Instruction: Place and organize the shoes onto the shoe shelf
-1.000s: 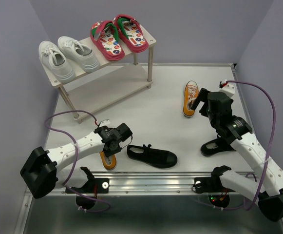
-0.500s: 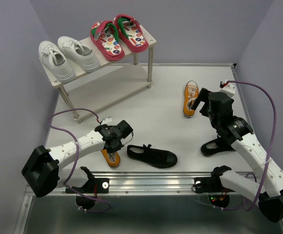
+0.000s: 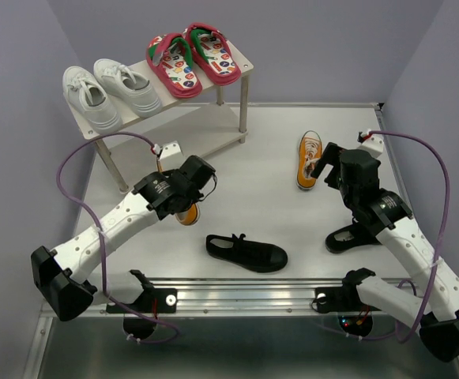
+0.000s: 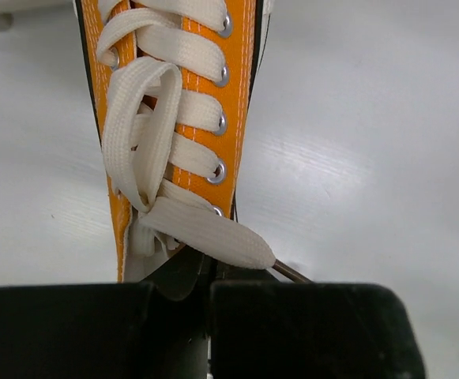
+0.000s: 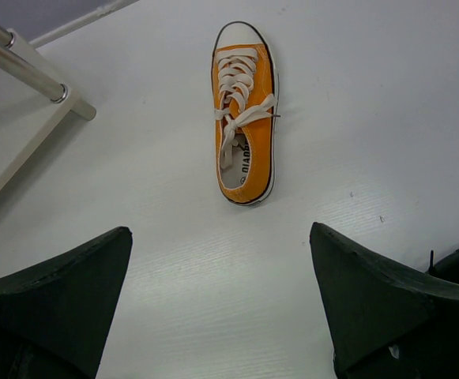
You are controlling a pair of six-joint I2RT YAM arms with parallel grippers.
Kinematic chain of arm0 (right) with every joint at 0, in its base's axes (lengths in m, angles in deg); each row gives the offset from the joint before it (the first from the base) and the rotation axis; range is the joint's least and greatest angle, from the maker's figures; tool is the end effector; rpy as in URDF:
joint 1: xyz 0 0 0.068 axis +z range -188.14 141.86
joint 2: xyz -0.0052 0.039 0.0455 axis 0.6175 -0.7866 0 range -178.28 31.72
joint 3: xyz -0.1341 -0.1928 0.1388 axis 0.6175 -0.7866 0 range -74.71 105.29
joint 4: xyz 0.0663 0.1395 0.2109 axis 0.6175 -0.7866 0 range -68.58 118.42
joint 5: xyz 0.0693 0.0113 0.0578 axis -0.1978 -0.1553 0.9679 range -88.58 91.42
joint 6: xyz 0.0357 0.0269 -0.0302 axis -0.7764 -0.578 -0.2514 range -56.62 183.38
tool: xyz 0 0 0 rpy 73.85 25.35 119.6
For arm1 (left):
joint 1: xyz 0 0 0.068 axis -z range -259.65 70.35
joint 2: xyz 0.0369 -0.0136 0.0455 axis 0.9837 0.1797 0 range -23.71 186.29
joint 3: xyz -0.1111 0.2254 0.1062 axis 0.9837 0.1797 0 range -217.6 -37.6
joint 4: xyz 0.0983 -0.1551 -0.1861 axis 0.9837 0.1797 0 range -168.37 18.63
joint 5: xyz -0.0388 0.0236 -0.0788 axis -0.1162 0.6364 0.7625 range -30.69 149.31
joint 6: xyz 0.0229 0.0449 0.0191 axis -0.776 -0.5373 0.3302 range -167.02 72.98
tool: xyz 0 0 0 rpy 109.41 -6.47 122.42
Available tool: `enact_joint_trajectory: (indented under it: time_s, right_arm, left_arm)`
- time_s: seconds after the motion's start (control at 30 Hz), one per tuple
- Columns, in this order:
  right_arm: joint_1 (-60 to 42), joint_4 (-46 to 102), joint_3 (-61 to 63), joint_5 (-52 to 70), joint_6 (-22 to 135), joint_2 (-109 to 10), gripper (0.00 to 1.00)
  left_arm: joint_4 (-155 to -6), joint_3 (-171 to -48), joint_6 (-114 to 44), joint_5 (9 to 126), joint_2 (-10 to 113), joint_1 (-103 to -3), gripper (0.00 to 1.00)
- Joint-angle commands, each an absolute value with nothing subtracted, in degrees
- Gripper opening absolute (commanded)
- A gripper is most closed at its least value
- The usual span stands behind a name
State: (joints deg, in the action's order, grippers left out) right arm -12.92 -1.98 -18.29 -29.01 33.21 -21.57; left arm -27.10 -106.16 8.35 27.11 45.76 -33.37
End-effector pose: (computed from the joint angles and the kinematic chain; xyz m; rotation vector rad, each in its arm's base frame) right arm 0.1857 0.0674 0.3504 0.4075 1.9356 0.0827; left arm 0.1777 -0.1584 0.3346 -0.4090 2.2740 -0.1912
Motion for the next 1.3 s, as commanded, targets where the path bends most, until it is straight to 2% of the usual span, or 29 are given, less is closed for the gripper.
enact_joint_trajectory:
  time_s: [0.0,0.27,0.63,1.27]
  right_arm:
    - [-13.0,0.64,-16.79,-29.69,34.46,-20.3,1.0]
    - [-13.0,0.12,-16.09,-30.22,35.43,-20.22,1.0]
    - [-13.0,-0.41,-15.73,-30.57,35.52,-20.31,1.0]
    - [-13.0,-0.76,-16.35,-31.01,34.99,-20.92,1.0]
  left_arm:
    - [-26.15,-108.97,1.17,16.78,47.82,-38.33,0.0]
    - [-39.6,-108.45,-11.23,15.89,49.76,-47.56,0.0]
    - [-51.82,-104.49,-16.52,19.23,53.36,-55.82,0.0]
    - [-60.26,-100.18,-15.82,17.92,56.44,-58.29,0.0]
